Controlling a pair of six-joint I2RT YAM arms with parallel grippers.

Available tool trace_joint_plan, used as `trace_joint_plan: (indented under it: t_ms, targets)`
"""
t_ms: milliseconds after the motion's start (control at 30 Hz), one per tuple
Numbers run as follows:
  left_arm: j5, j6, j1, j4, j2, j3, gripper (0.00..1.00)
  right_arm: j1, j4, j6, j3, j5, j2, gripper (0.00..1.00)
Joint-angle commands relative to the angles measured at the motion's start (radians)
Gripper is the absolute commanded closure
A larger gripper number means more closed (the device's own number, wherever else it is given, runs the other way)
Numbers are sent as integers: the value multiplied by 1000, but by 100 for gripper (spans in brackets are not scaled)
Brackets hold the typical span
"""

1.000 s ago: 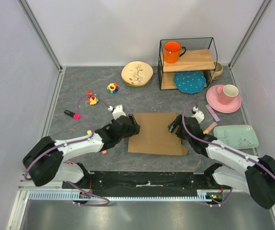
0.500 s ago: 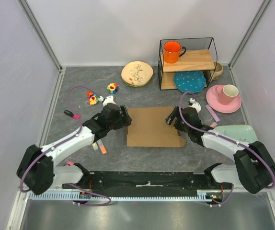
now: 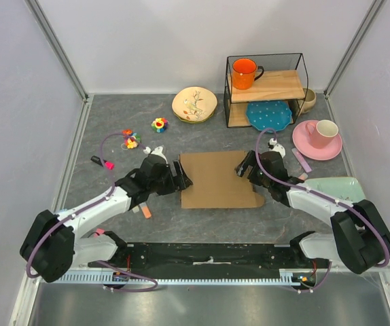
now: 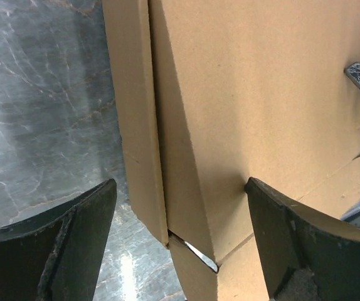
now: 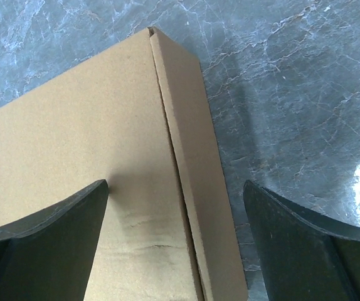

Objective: Fold the paper box

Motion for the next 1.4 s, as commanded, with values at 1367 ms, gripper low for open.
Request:
trace_joint_plan:
  t_ms: [1367]
  targets:
    - [11, -330, 9, 519, 76, -194, 7, -23, 48, 99, -277, -161, -161, 17]
